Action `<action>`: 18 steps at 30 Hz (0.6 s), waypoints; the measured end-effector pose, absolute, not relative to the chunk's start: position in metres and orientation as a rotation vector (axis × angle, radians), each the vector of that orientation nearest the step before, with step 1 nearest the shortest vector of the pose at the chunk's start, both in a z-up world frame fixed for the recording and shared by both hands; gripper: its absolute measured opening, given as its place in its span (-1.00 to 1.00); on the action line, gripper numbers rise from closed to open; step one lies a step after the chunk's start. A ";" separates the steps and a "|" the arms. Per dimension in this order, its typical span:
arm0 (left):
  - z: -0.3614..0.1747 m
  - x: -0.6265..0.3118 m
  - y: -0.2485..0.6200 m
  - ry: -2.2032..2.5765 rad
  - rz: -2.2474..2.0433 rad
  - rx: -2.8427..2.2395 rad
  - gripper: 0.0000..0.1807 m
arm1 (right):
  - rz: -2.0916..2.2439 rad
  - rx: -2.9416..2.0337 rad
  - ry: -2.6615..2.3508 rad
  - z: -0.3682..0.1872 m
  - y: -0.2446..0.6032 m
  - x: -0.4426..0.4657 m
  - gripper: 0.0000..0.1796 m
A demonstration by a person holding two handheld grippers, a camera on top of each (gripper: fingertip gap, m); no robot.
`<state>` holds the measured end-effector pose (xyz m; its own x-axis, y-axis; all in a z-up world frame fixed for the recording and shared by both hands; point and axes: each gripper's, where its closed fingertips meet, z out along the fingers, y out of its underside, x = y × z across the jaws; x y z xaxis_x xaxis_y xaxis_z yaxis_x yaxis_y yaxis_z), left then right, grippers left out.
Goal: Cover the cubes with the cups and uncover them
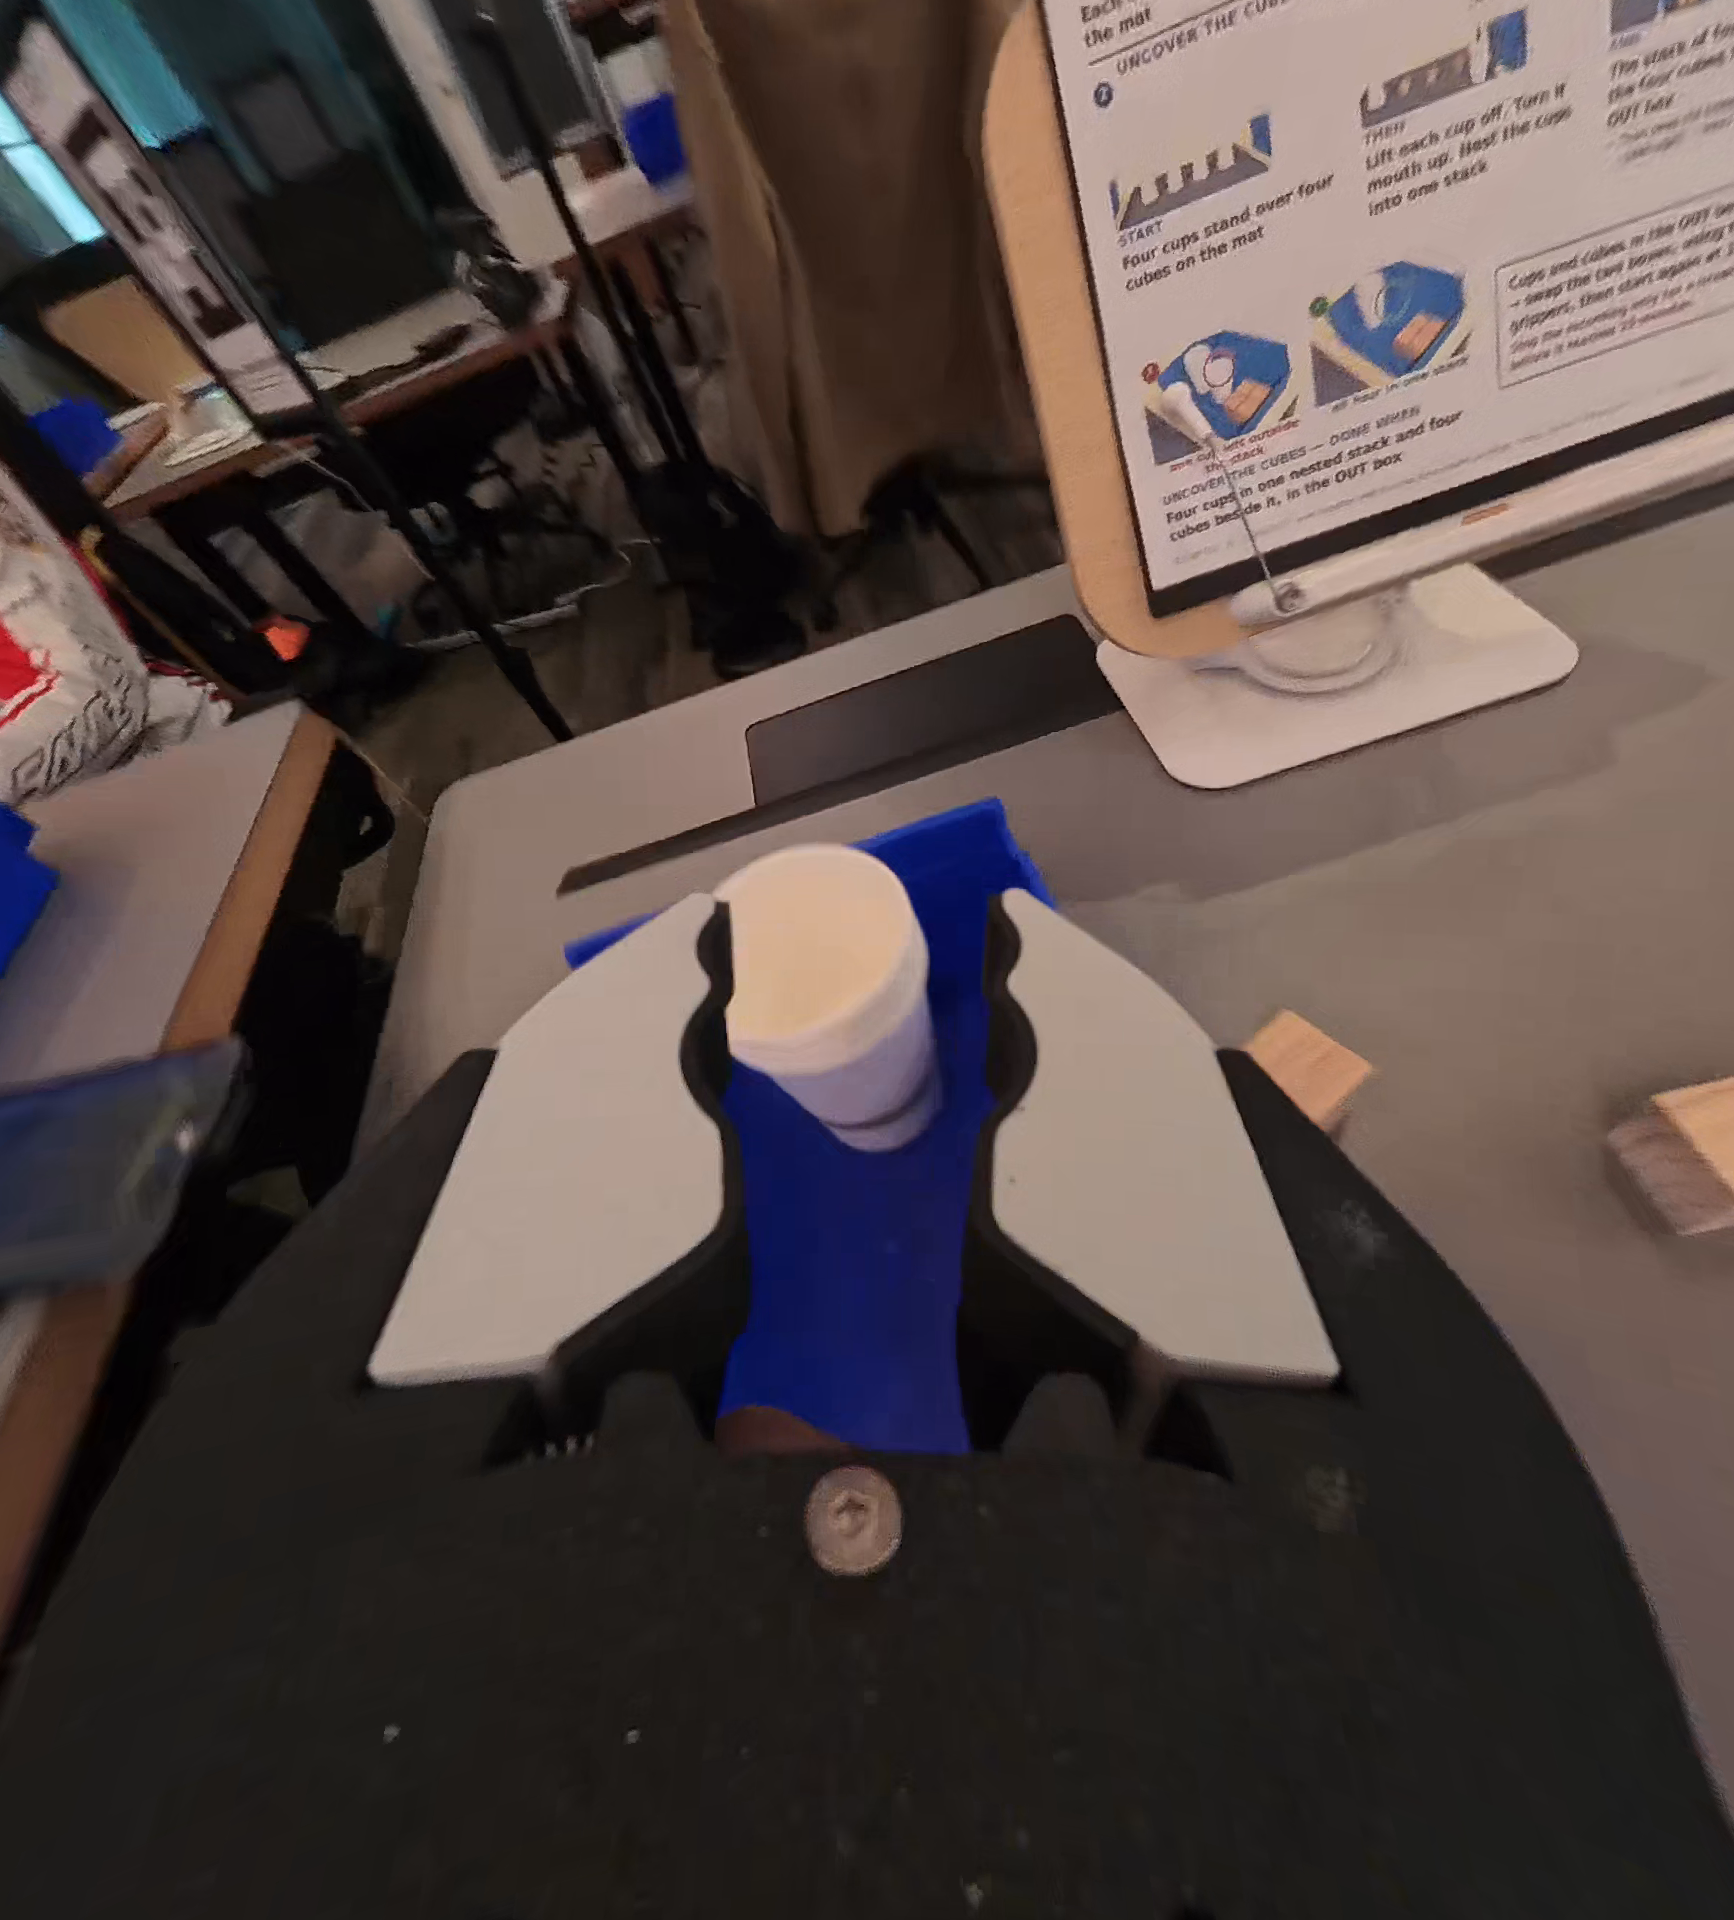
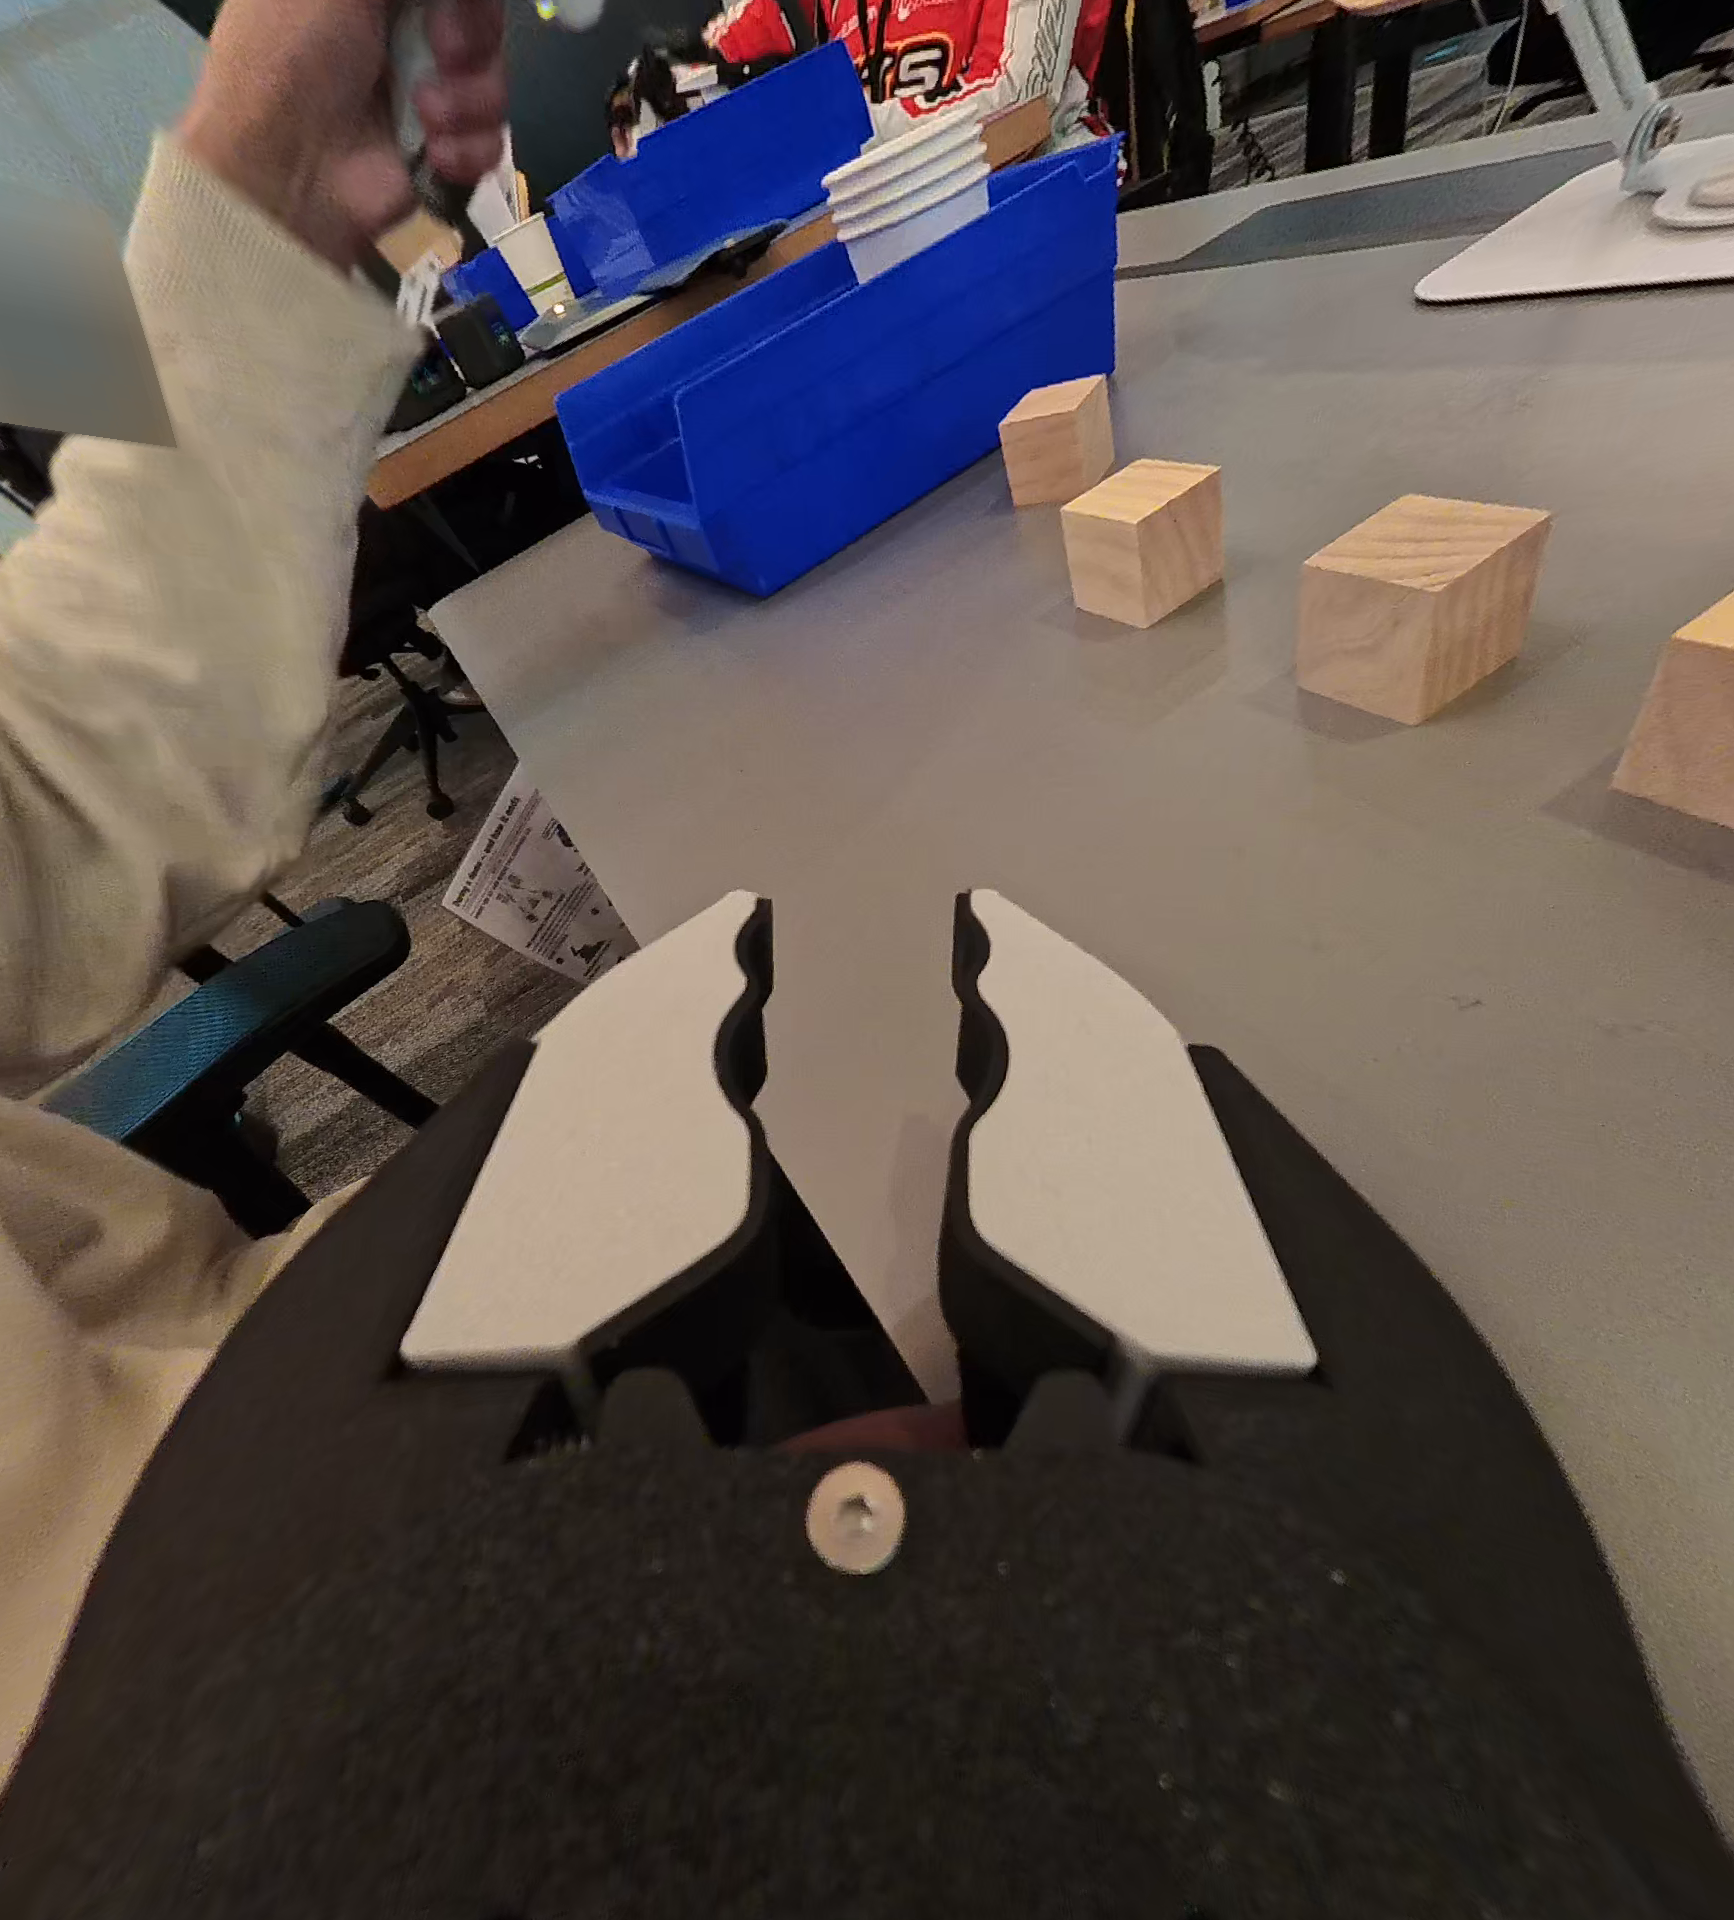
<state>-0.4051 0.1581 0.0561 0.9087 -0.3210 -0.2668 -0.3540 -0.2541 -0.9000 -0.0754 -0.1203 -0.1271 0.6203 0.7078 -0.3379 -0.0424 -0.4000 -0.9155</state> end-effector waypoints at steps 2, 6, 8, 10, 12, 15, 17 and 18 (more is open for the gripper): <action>0.037 -0.392 0.116 0.432 0.012 -1.821 -0.49 | 0.894 -1.798 -0.536 -0.126 -0.121 -0.075 -0.64; -0.016 -0.354 0.032 0.399 -0.091 -1.786 -0.49 | 0.858 -1.794 -0.555 -0.126 -0.124 -0.078 -0.64; -0.046 -0.343 -0.003 0.417 -0.105 -1.805 -0.51 | 0.851 -1.801 -0.557 -0.128 -0.125 -0.079 -0.64; -0.070 -0.332 -0.031 0.462 -0.141 -1.838 -0.49 | 0.851 -1.801 -0.559 -0.128 -0.126 -0.080 -0.64; -0.080 -0.325 -0.048 0.502 -0.169 -1.855 -0.42 | 0.841 -1.801 -0.573 -0.128 -0.126 -0.081 -0.64; -0.081 -0.322 -0.053 0.545 -0.178 -1.859 -0.44 | 0.846 -1.800 -0.580 -0.128 -0.126 -0.084 -0.64; -0.072 -0.321 -0.044 0.573 -0.251 -1.878 -0.45 | 0.855 -1.804 -0.585 -0.129 -0.127 -0.085 -0.64; -0.067 -0.322 -0.033 0.606 -0.273 -1.901 -0.44 | 0.857 -1.806 -0.591 -0.129 -0.127 -0.086 -0.64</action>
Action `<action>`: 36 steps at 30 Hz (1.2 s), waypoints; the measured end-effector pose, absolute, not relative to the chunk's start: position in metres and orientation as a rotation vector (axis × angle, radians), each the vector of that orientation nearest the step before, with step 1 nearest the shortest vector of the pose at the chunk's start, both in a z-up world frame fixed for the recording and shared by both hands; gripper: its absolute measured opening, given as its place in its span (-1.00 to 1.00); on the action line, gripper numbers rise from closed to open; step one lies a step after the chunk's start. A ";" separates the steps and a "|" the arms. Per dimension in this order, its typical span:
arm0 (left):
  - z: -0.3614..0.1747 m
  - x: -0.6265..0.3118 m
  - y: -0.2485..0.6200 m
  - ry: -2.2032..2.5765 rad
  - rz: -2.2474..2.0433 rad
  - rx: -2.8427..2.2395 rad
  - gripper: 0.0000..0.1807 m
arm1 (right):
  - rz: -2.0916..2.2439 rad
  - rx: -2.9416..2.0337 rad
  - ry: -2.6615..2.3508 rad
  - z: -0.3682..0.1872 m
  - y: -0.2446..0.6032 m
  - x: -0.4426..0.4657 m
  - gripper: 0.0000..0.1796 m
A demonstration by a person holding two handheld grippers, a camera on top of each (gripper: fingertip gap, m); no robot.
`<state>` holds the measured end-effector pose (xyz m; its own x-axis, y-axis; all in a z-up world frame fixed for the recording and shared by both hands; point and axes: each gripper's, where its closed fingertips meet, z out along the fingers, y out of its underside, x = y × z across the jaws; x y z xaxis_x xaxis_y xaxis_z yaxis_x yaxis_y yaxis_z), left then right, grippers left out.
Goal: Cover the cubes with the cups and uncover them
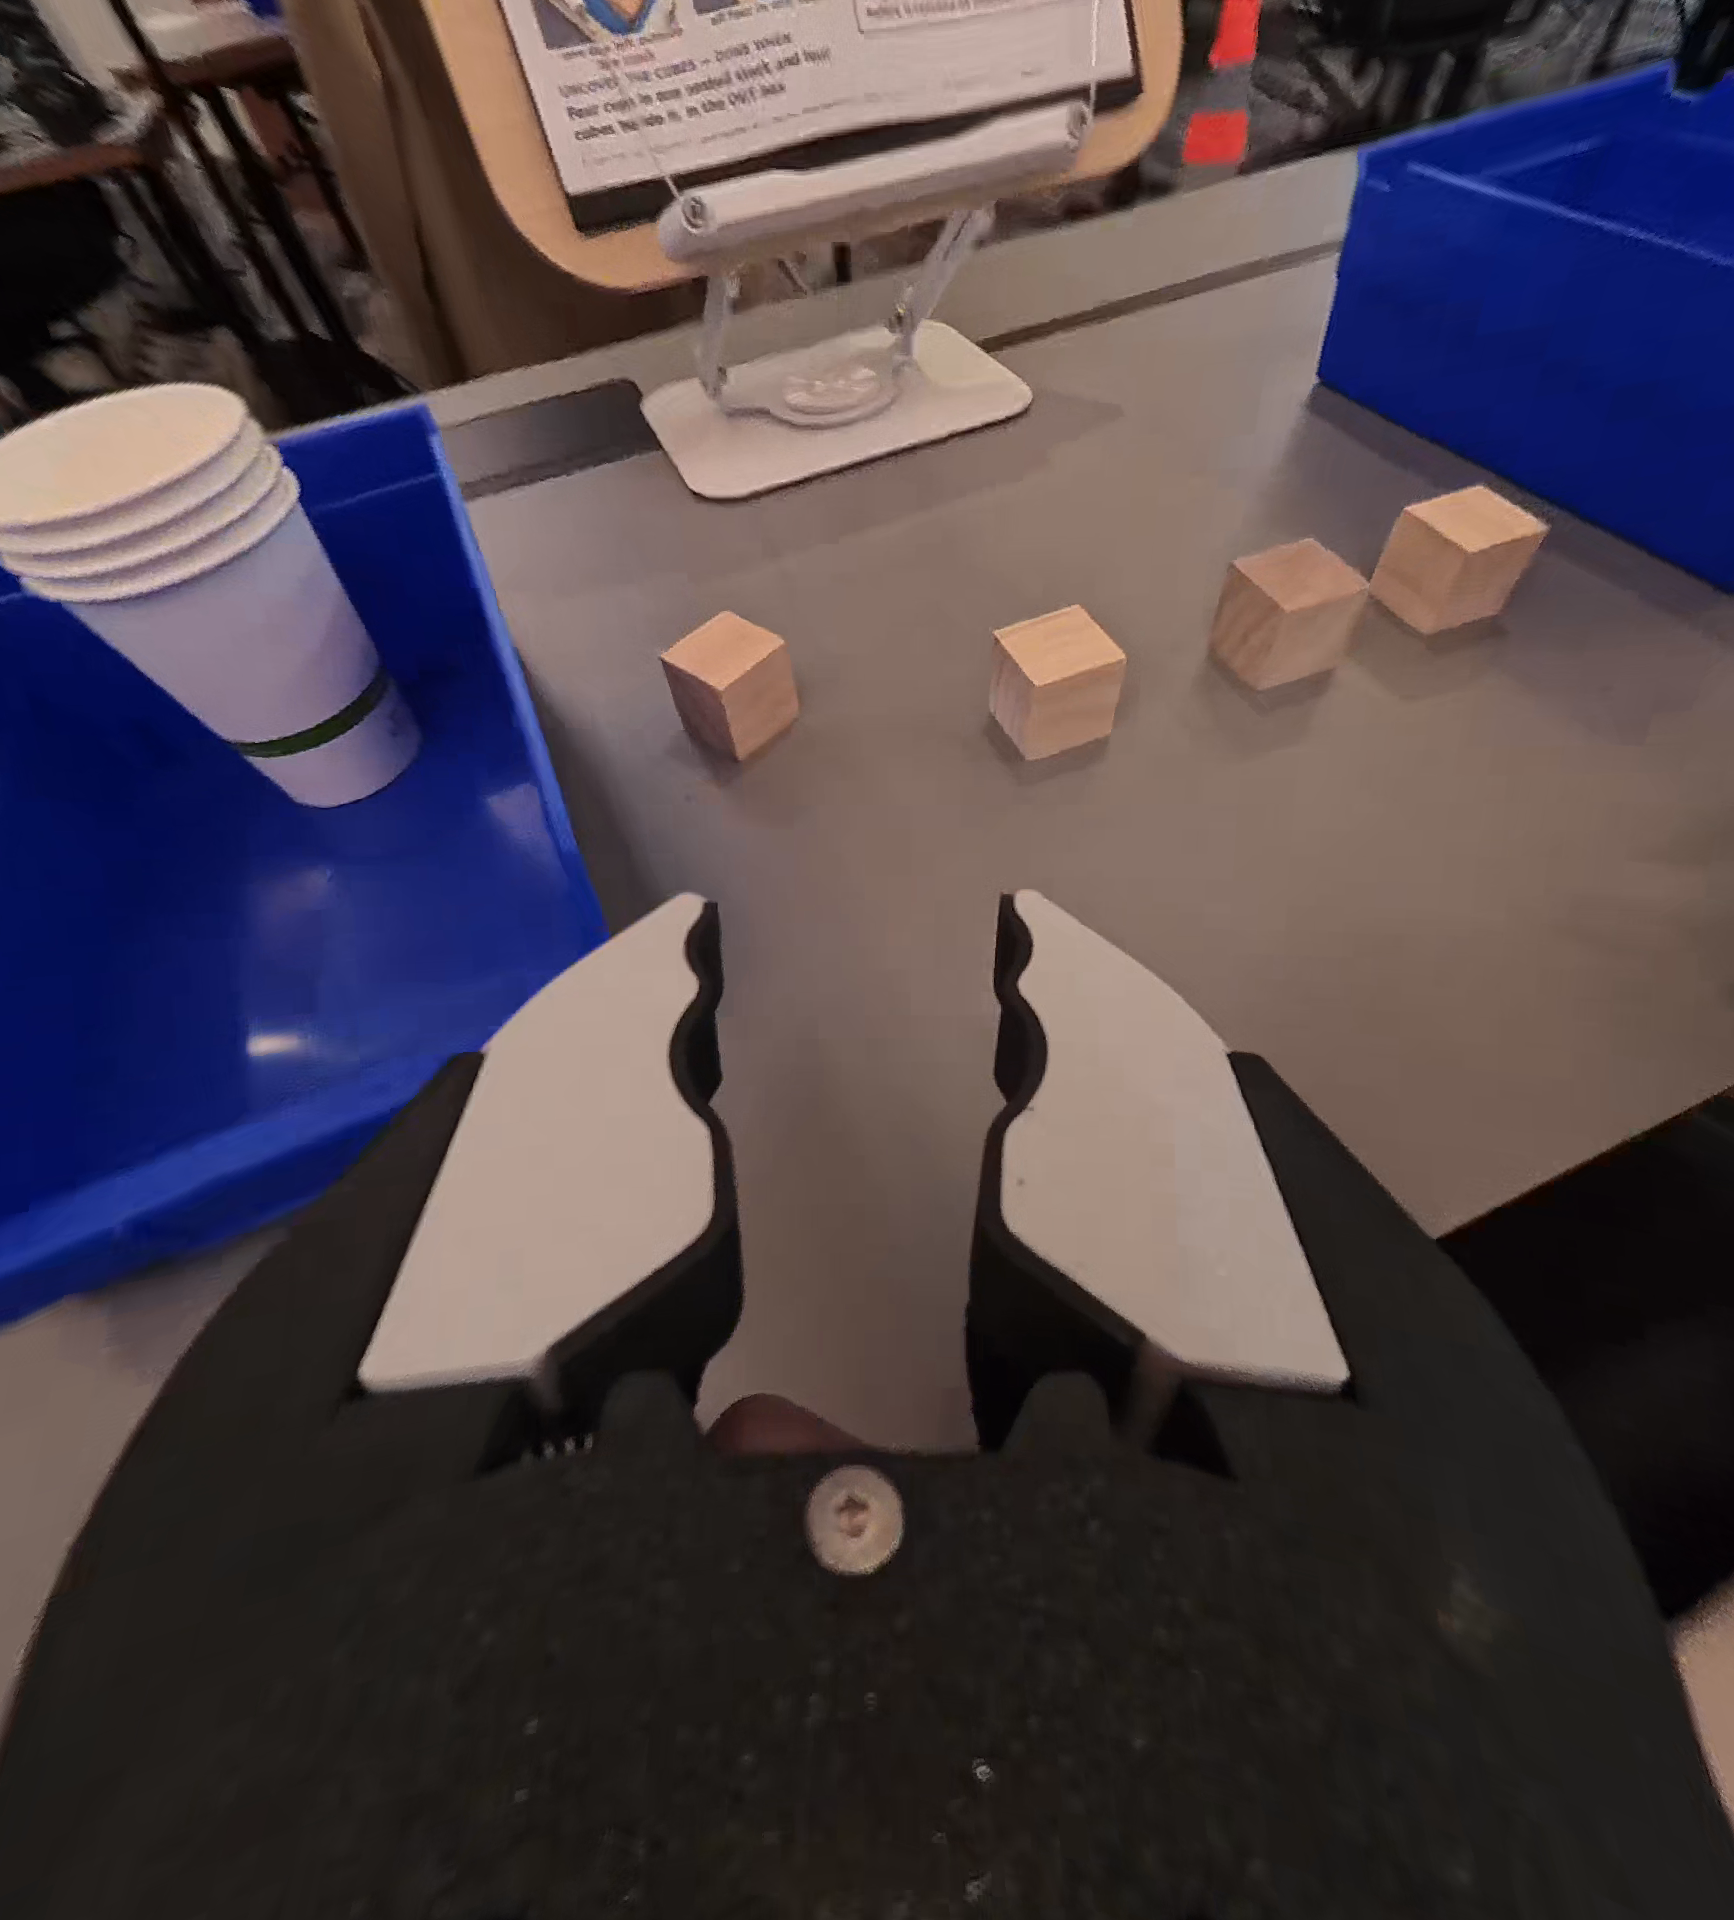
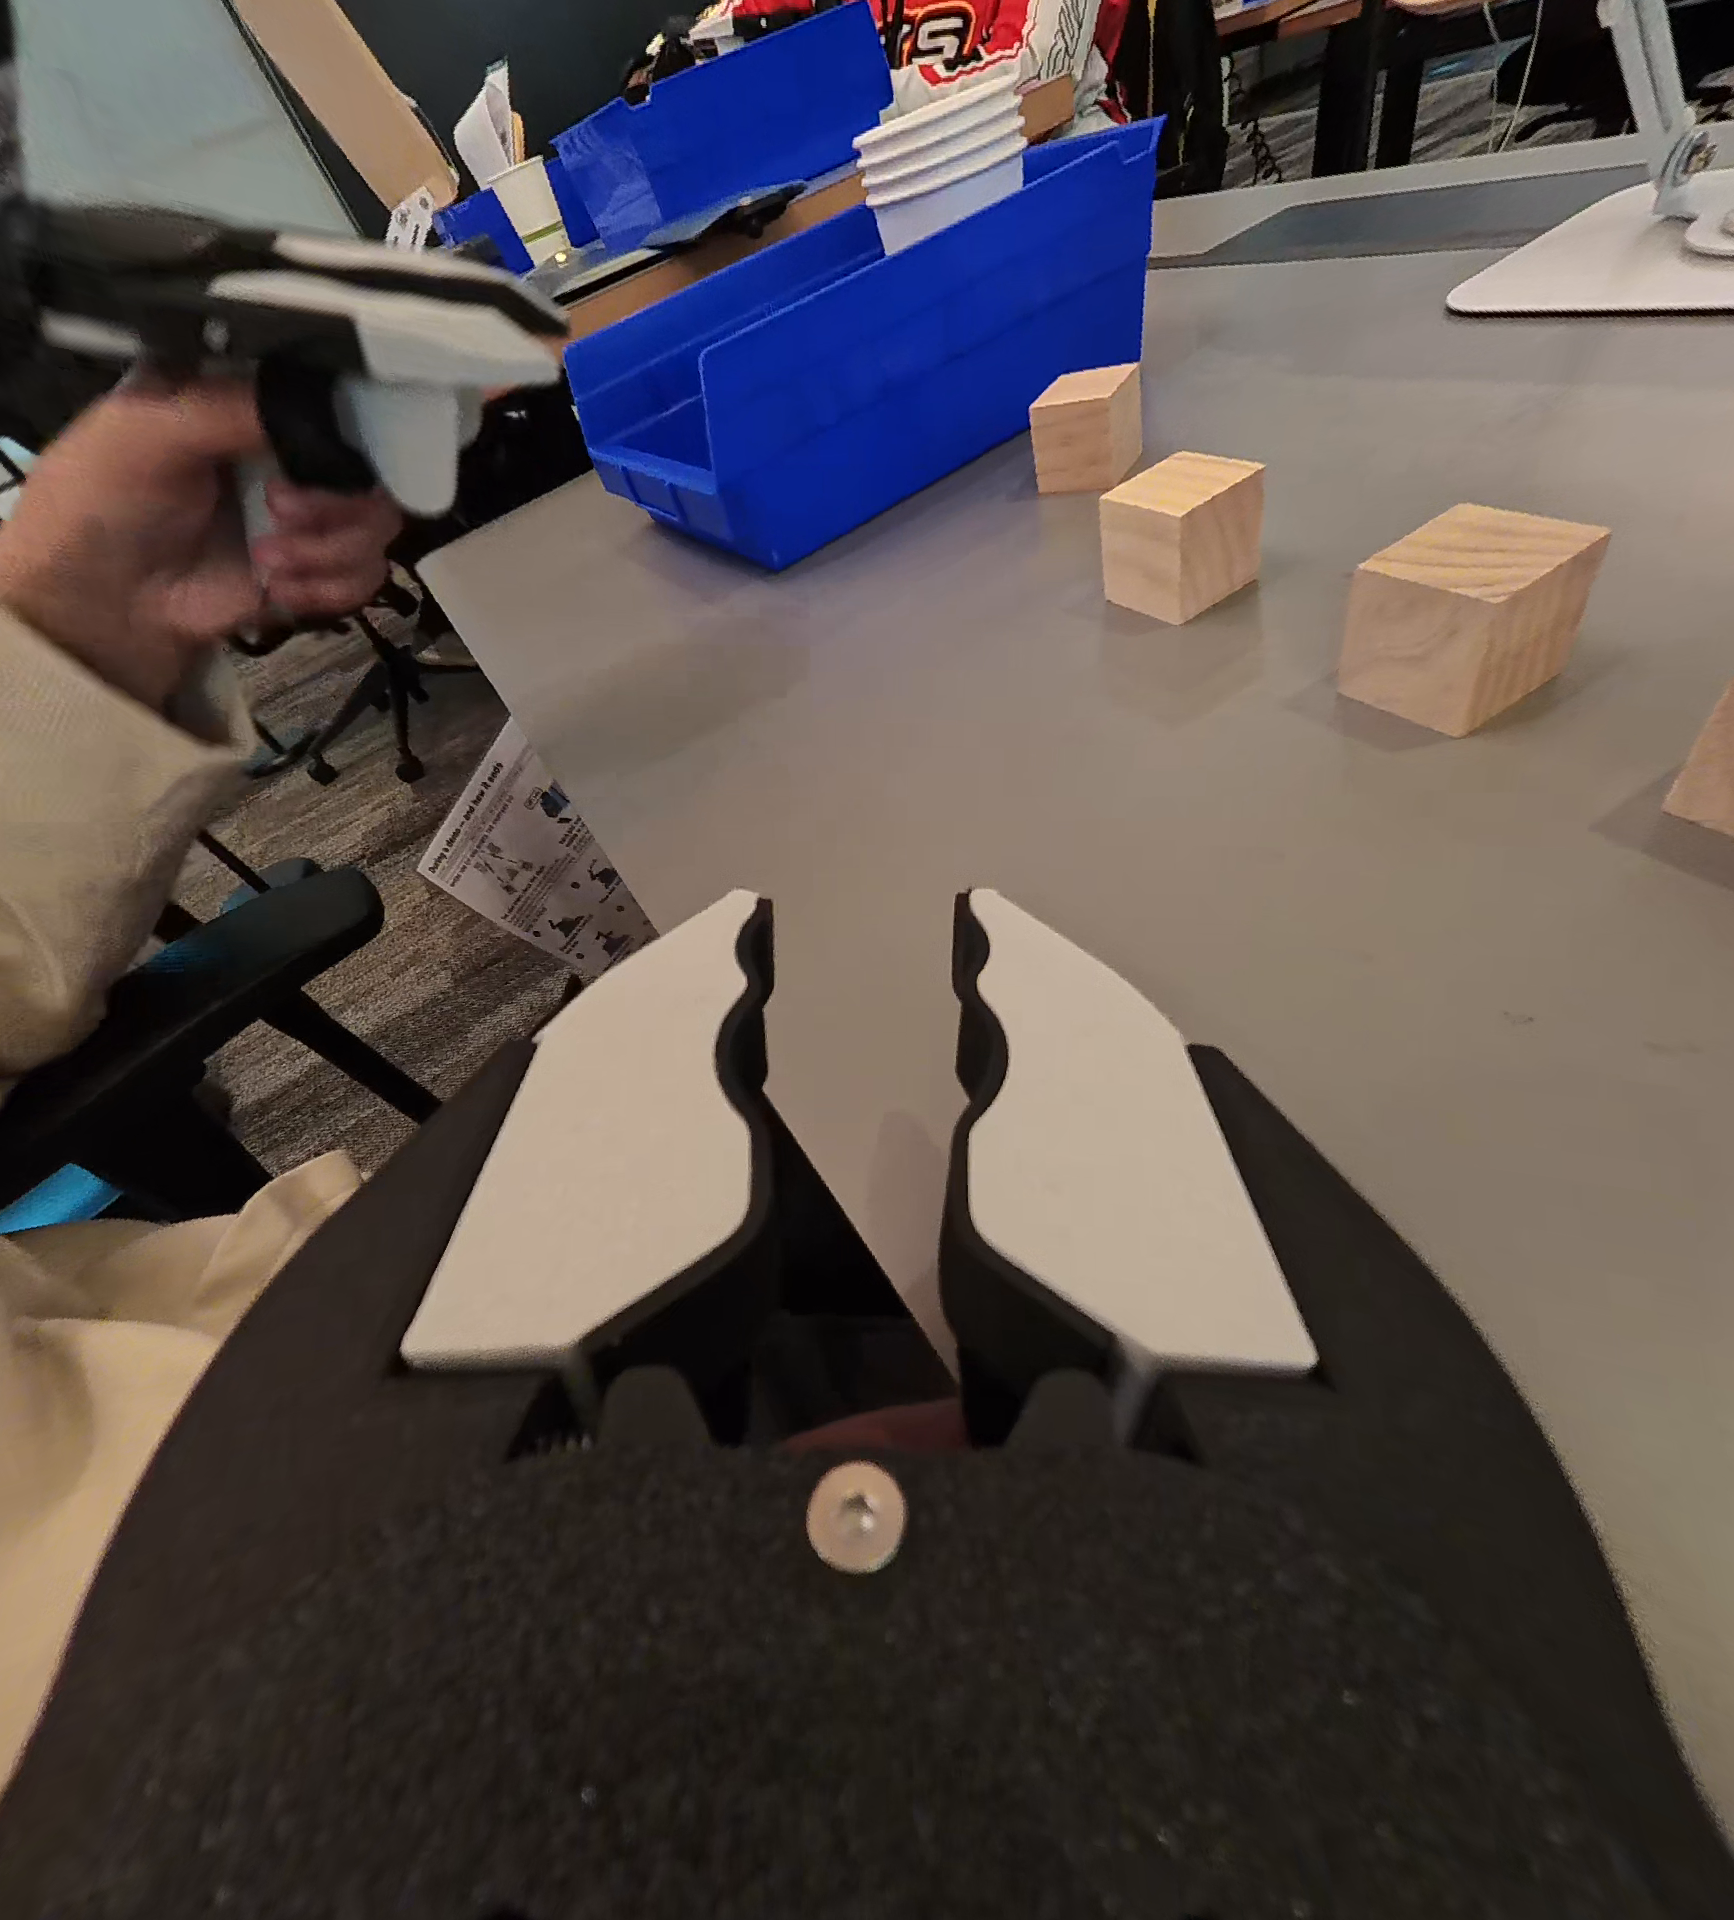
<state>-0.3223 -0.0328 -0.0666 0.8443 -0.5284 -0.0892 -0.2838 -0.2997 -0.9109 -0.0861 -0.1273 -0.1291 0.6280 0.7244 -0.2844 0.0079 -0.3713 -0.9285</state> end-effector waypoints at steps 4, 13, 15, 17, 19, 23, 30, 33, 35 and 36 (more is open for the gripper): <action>-0.056 -0.357 0.044 0.811 -0.115 -2.076 -0.47 | 0.871 -1.808 -0.618 -0.131 -0.129 -0.090 -0.64; -0.035 -0.388 0.185 1.307 0.058 -2.230 -0.68 | 0.893 -1.821 -0.628 -0.136 -0.126 -0.091 -0.64; -0.040 -0.395 0.201 1.367 0.073 -2.301 -0.68 | 0.910 -1.833 -0.615 -0.139 -0.125 -0.089 -0.64; -0.046 -0.412 0.214 1.403 0.151 -2.381 -0.69 | 0.926 -1.837 -0.596 -0.141 -0.124 -0.087 -0.64; -0.052 -0.417 0.220 1.435 0.145 -2.427 -0.73 | 0.942 -1.839 -0.581 -0.140 -0.123 -0.085 -0.64; -0.059 -0.415 0.220 1.479 0.023 -2.466 -0.75 | 0.959 -1.836 -0.569 -0.139 -0.123 -0.084 -0.64; -0.065 -0.412 0.216 1.528 -0.016 -2.467 -0.94 | 0.978 -1.847 -0.571 -0.142 -0.122 -0.085 -0.64; -0.068 -0.413 0.217 1.527 0.008 -2.469 -0.88 | 0.978 -1.847 -0.576 -0.142 -0.122 -0.085 -0.64; -0.069 -0.413 0.217 1.531 0.006 -2.480 -0.94 | 0.976 -1.845 -0.577 -0.142 -0.123 -0.085 -0.64; -0.069 -0.413 0.217 1.530 0.006 -2.479 -0.95 | 0.974 -1.844 -0.577 -0.141 -0.123 -0.085 -0.64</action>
